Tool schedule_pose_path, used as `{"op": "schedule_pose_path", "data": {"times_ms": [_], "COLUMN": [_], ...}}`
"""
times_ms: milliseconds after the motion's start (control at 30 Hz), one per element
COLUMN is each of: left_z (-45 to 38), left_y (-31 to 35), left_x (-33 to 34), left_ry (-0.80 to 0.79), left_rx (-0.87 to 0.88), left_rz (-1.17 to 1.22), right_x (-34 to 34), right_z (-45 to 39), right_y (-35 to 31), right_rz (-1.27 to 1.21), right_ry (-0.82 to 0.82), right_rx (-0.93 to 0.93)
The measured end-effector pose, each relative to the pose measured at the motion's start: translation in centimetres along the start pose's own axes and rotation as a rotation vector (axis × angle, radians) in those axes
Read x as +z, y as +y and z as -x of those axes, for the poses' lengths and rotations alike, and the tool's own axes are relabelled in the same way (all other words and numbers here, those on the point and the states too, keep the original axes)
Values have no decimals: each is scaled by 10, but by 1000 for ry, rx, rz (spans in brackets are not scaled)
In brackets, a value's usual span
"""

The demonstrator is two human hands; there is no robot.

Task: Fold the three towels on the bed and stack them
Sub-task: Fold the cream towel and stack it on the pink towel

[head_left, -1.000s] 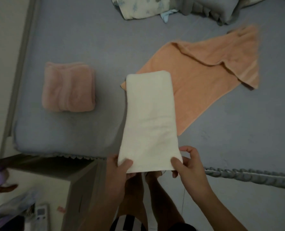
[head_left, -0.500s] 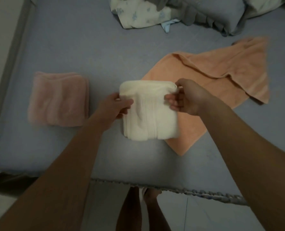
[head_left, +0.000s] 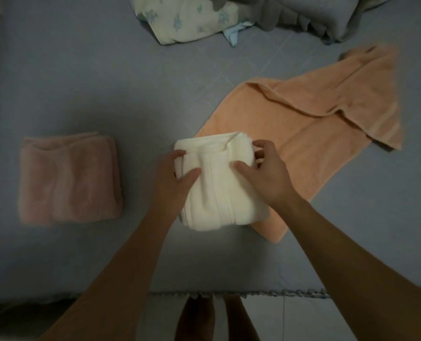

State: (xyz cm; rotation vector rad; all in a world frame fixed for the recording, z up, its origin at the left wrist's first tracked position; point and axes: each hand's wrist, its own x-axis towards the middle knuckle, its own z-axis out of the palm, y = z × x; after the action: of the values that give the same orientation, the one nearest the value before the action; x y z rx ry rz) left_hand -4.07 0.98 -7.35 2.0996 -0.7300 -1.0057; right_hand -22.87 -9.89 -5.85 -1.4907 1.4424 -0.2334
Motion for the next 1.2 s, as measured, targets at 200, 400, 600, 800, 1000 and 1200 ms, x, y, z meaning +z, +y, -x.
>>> {"op": "schedule_pose_path", "data": {"times_ms": [200,400,600,800,1000,1200], "left_z": [-35,-45,-72,-93,-95,-90], "left_y": [3,8,28,29,32,28], "left_x": [-16,-30,-17,-22,-35,-25], "left_ry": [-116,-92,-101,-442,-584,-459], "left_rx": [162,314,503,552,690,526], "left_rz": [-253,-241,-378,-429,-527,-482], "right_x": [-9,-32,-17,-8,-18,-28], "right_z": [-26,-41,-56,-56,-54,-62], "right_y": [-13,-25,-30,-26,-33,-42], "right_rz": [389,380,476,673,679,758], "right_ry": [-160,-93,59,-197,-200,-88], "right_rx": [-205,-262,-284,-533,-568,-516]}}
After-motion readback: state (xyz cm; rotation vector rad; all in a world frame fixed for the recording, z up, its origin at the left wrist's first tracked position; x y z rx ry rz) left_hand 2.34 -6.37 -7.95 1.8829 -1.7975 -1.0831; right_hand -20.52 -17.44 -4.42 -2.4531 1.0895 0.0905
